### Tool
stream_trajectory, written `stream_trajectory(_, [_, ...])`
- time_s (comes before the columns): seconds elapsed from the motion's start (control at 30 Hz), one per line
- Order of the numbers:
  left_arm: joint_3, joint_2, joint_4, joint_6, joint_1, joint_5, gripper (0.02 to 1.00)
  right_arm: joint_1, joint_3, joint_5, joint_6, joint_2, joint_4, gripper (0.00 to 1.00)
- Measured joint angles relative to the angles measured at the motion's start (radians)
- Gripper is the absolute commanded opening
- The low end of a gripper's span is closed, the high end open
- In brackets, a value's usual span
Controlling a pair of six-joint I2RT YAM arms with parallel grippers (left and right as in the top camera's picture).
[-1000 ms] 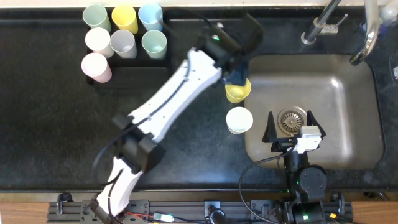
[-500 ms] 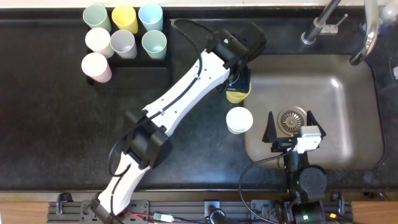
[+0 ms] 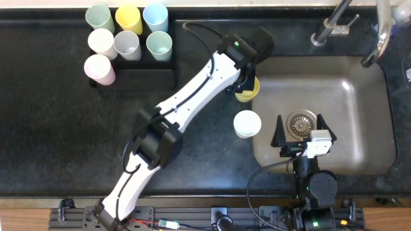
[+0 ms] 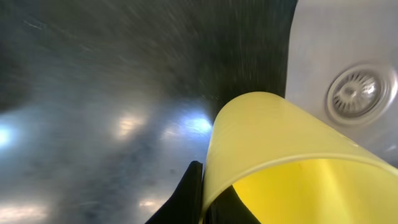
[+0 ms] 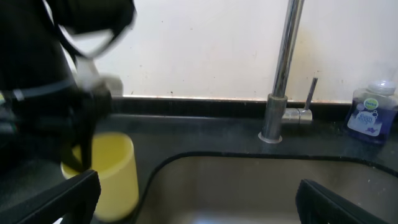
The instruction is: Store Cups
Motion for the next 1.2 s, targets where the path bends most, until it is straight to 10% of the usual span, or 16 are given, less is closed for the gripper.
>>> stream_trajectory(0.6, [-0.604, -0.794, 0.079, 0.209, 0.697, -0.100, 0.036, 0.000, 0.000, 0.000, 0.000, 0.000, 0.000, 0.996])
stream_trajectory(1.2, [-0.831, -0.691, 0.329, 0.400, 0.737, -0.035, 0.036, 0.000, 0.000, 0.000, -0.001, 0.000, 0.000, 0.998])
